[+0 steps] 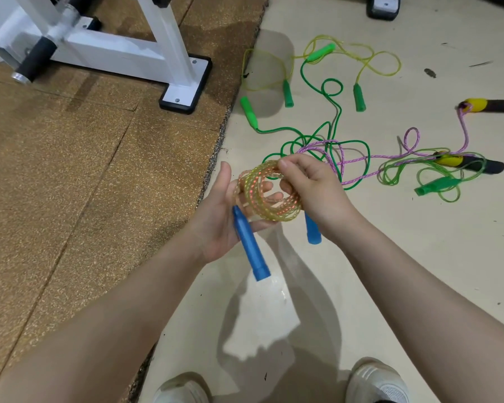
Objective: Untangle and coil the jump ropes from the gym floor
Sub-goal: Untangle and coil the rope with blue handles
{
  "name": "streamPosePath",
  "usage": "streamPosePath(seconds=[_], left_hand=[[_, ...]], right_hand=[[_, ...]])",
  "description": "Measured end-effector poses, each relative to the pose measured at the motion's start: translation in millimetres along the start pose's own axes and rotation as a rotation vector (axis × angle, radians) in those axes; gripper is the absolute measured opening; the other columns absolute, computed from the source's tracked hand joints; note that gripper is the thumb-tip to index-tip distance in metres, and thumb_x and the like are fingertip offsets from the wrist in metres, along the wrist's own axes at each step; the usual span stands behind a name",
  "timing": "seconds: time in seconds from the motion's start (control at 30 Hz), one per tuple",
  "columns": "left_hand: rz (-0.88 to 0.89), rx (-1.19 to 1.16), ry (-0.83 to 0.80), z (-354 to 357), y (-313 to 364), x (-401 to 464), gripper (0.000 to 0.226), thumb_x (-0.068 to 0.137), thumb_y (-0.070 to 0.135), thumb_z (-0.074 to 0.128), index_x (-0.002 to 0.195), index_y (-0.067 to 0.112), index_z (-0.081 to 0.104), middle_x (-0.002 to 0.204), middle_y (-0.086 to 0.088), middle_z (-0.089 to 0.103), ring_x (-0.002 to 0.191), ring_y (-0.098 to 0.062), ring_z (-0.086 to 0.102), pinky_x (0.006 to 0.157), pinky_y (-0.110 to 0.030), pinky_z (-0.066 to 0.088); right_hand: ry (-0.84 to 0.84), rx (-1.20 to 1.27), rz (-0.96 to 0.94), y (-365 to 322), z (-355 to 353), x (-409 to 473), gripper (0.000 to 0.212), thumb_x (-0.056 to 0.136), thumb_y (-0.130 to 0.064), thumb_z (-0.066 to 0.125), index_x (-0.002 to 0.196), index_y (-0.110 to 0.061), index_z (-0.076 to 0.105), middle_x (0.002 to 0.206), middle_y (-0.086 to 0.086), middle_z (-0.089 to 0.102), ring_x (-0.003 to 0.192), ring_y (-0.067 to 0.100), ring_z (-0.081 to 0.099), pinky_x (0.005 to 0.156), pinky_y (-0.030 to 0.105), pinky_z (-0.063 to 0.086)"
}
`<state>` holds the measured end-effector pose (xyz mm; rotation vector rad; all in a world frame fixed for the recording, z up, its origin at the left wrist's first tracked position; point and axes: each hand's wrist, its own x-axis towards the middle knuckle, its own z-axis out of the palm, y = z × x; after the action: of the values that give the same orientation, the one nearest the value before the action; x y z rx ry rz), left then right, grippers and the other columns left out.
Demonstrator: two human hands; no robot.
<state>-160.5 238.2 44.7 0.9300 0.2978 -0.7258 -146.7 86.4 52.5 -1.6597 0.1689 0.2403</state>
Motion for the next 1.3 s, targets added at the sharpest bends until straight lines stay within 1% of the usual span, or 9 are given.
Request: streamPosePath(seconds=[0.13,0.23,0.4,0.5,0.6,0.8,1.07,1.17,1.3], left_hand=[[0.078,0.166,0.169,8.2,-2.3,1.0,0.028,0.094,0.035,0.046,0.108,0.012,0.055,0.085,-0.002,0.063,0.070,-0.013,0.062,0.059,-0.026,0.054],[0.151,0.339,0.270,7.9,-9.3,0.6,0.021,0.095,0.025,0.052,0.110,0.010,0.049,0.076,0.002,0.069,0.064,-0.010,0.062,0.057,-0.021,0.050],[0.266,0.535,0.413,1.1,-0.2,2.8,0.009,0.096,0.017,0.050,0.103,0.012,0.051,0.064,0.003,0.067,0.056,-0.008,0.060,0.055,-0.021,0.050],[0.288,0.715,0.504,-10.6,8.5,4.7,0.003,0.095,0.020,0.050,0.098,0.021,0.052,0.066,0.005,0.065,0.066,-0.013,0.058,0.069,-0.034,0.051],[0.240,0.901,0.482,-17.8,12.0,1.5,0.008,0.095,0.023,0.049,0.102,0.021,0.052,0.070,0.004,0.068,0.071,-0.011,0.059,0.069,-0.029,0.048],[0.144,1.028,0.380,-15.4,2.3,0.6,0.002,0.095,0.025,0.050,0.093,0.024,0.050,0.065,0.003,0.071,0.075,-0.017,0.065,0.068,-0.034,0.054],[0.101,1.001,0.324,-12.7,1.2,0.1,0.018,0.093,0.025,0.052,0.099,0.008,0.050,0.064,-0.002,0.071,0.067,-0.019,0.061,0.067,-0.038,0.050],[0.094,1.083,0.334,-10.2,1.2,-0.3,0.019,0.093,0.030,0.053,0.083,0.016,0.044,0.062,0.001,0.070,0.063,-0.015,0.060,0.058,-0.028,0.044],[0.103,1.114,0.338,-8.1,0.9,0.6,0.023,0.091,0.028,0.055,0.095,0.006,0.048,0.056,0.003,0.060,0.048,-0.009,0.048,0.043,-0.015,0.035]], right_hand=[[0.096,-0.366,-0.154,4.8,5.2,1.7,0.009,0.092,-0.027,0.057,0.087,-0.021,0.061,0.061,-0.011,0.051,0.065,0.016,0.051,0.065,0.033,0.042],[0.036,-0.440,-0.136,6.2,7.0,-0.2,0.016,0.092,-0.029,0.055,0.099,-0.017,0.063,0.063,-0.006,0.054,0.064,0.016,0.050,0.065,0.032,0.042],[-0.240,-0.533,0.058,1.8,-7.4,0.4,0.045,0.093,-0.040,0.050,0.131,-0.016,0.047,0.111,0.006,0.054,0.085,0.018,0.053,0.087,0.041,0.048],[-0.459,-0.555,0.212,-1.7,-29.2,-1.3,0.024,0.092,-0.026,0.057,0.106,-0.007,0.059,0.086,0.004,0.062,0.073,0.018,0.058,0.088,0.041,0.048],[-0.587,-0.346,0.315,-3.6,-39.6,-6.2,0.017,0.095,-0.015,0.051,0.082,-0.010,0.061,0.067,0.001,0.063,0.074,0.023,0.058,0.082,0.034,0.046],[-0.309,0.183,0.380,-17.7,-17.4,-5.5,0.024,0.100,-0.027,0.037,0.089,-0.014,0.053,0.067,0.005,0.060,0.052,0.013,0.045,0.045,0.018,0.035],[-0.290,0.281,0.156,-14.3,14.4,-7.3,0.007,0.099,-0.014,0.043,0.097,-0.015,0.049,0.076,0.004,0.052,0.063,0.012,0.049,0.063,0.019,0.046],[-0.222,0.250,0.183,-11.3,22.3,-9.2,0.019,0.100,-0.017,0.036,0.087,-0.013,0.050,0.070,0.003,0.049,0.058,0.011,0.044,0.058,0.017,0.039],[-0.250,0.170,0.166,-11.3,24.6,-9.9,0.020,0.098,-0.008,0.038,0.086,-0.015,0.053,0.075,0.000,0.053,0.062,0.006,0.048,0.053,0.008,0.038]])
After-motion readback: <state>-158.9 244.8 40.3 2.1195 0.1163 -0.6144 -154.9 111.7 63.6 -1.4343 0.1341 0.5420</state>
